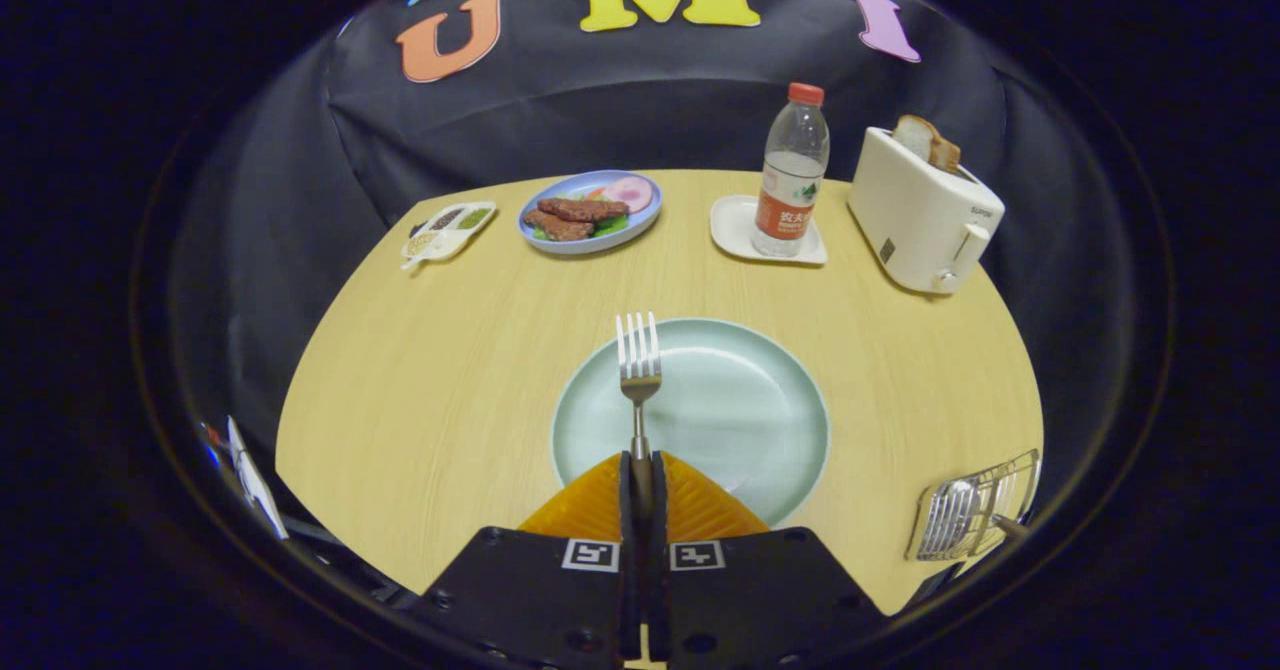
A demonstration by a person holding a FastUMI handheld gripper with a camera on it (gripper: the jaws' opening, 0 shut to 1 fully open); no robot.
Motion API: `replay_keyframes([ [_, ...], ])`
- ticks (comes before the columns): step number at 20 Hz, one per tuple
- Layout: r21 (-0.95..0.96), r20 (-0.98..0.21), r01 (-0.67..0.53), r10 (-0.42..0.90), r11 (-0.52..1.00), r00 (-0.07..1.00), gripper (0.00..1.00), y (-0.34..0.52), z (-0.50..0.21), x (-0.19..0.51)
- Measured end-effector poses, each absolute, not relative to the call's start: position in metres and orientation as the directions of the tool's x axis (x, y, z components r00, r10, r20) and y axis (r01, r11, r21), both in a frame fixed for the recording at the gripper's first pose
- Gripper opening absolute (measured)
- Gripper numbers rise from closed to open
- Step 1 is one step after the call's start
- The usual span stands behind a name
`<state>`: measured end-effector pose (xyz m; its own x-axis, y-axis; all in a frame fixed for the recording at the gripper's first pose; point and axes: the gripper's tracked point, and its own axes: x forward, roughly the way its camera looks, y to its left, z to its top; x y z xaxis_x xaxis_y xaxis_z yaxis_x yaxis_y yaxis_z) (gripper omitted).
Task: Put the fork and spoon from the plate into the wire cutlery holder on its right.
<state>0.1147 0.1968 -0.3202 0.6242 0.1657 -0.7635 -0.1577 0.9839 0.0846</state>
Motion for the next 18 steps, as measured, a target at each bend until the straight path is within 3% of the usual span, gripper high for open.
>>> replay_keyframes([
  [18, 0.096, -0.743, -0.167, 0.183, 0.981, 0.643, 0.04, 0.020, -0.237, 0.057],
])
